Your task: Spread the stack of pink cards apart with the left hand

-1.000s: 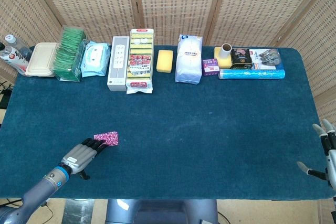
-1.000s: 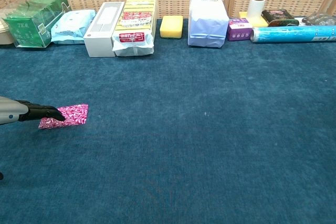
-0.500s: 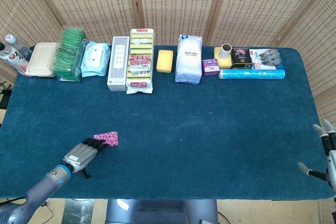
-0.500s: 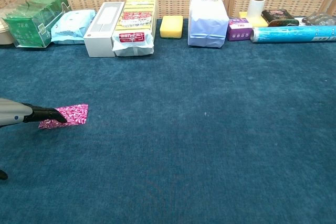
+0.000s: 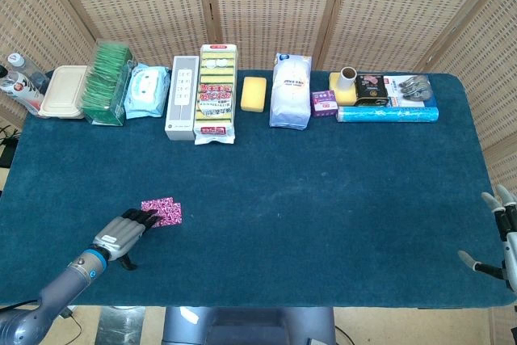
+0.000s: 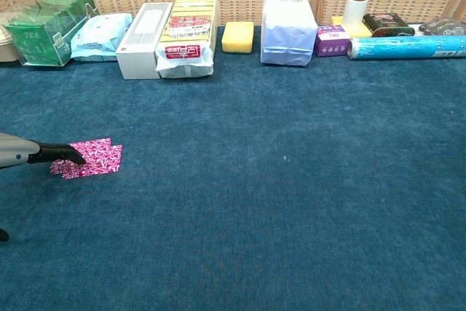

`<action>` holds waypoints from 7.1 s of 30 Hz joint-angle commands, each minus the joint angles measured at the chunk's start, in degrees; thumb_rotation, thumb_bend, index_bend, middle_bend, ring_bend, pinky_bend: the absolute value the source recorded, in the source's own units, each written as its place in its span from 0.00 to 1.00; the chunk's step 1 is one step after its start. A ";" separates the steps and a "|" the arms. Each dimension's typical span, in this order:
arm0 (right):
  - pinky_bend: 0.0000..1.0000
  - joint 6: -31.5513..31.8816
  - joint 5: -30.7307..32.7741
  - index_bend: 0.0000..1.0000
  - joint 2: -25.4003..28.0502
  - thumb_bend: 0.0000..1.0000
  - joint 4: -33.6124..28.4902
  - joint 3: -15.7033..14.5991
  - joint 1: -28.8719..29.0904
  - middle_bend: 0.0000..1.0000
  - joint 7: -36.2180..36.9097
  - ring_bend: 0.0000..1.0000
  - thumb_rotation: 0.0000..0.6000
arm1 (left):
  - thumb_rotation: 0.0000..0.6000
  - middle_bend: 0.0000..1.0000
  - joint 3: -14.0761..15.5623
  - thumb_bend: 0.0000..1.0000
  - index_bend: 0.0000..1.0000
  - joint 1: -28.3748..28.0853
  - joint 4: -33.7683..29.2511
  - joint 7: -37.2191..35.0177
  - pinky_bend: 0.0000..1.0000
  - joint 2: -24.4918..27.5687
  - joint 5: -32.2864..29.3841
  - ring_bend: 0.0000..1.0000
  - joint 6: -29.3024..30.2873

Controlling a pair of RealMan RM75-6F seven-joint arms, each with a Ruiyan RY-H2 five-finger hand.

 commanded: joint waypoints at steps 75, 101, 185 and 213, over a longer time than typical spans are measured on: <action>0.00 -0.37 -0.12 0.08 0.37 0.00 -0.07 -0.34 -0.15 0.00 0.61 0.00 1.00 | 1.00 0.00 -1.25 0.00 0.00 -0.18 5.84 -12.16 0.03 0.75 1.98 0.00 -3.67; 0.00 -0.42 -0.05 0.08 0.40 0.00 -0.20 -0.36 -0.16 0.00 0.43 0.00 1.00 | 1.00 0.00 -2.10 0.01 0.00 0.91 5.79 -17.34 0.03 1.23 8.53 0.00 -4.76; 0.00 -0.99 0.36 0.08 0.58 0.00 -0.36 -0.32 -0.02 0.00 0.51 0.00 1.00 | 1.00 0.00 -3.92 0.01 0.00 -3.12 6.57 -13.85 0.04 -2.11 2.74 0.00 -7.65; 0.00 -1.29 0.64 0.08 0.66 0.00 -0.35 -0.32 0.02 0.00 0.48 0.00 1.00 | 1.00 0.00 -4.07 0.01 0.00 -6.97 7.07 -11.30 0.04 -3.70 -4.00 0.00 -7.32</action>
